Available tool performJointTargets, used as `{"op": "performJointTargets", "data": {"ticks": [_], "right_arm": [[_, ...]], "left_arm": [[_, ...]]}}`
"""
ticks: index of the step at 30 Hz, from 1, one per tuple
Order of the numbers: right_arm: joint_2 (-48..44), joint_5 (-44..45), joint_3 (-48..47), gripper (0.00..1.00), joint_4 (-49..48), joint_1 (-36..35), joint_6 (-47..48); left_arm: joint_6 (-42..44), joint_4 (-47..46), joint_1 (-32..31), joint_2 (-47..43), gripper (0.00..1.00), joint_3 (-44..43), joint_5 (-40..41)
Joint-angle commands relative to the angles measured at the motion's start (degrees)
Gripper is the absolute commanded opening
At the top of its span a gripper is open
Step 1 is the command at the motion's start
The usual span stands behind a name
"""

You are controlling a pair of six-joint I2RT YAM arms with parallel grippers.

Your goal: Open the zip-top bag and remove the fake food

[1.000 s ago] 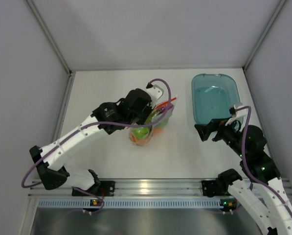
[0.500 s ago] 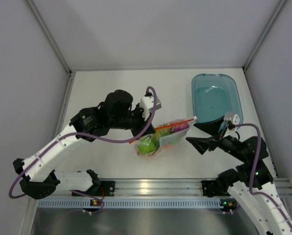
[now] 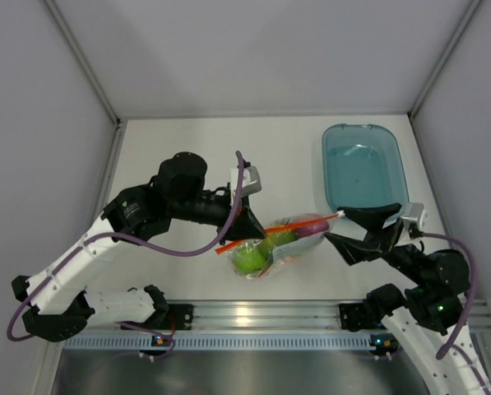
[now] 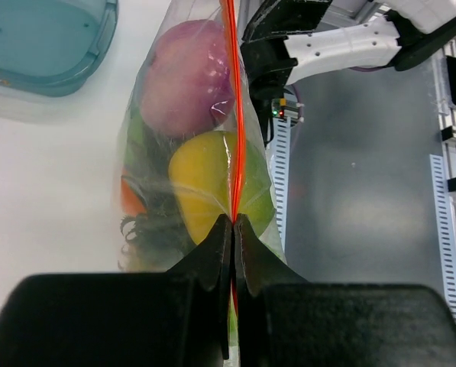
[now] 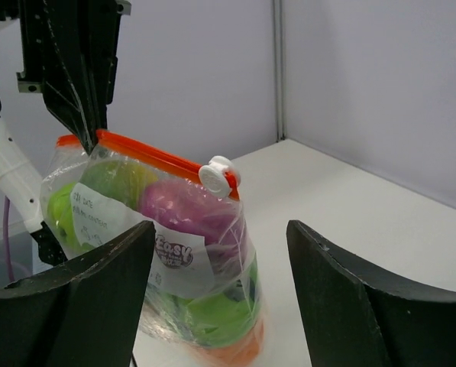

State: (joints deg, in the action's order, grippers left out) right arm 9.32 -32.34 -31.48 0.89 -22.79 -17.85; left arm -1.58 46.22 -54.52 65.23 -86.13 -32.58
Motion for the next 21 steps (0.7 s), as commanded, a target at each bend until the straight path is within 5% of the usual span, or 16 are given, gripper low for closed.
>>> {"op": "performJointTargets", "data": {"ticks": [1,8,21], "right_arm": [[-1.85,-0.70,-0.33,0.71,-6.68,-0.86,-1.13],[-0.71,-7.91,-3.75,0.67,-8.36,-0.86,-2.90],[-1.68,-15.65,-6.05,0.31,-9.50,-1.03,-3.16]], "left_arm": [[-0.17,-6.75,-0.06,-1.95,0.00,-1.50,-6.62],[-0.17,-7.19,0.03,-1.69,0.00,-3.34,-9.96],[-1.23,-9.13,-0.06,-2.39,0.00,-3.26,-6.28]]}}
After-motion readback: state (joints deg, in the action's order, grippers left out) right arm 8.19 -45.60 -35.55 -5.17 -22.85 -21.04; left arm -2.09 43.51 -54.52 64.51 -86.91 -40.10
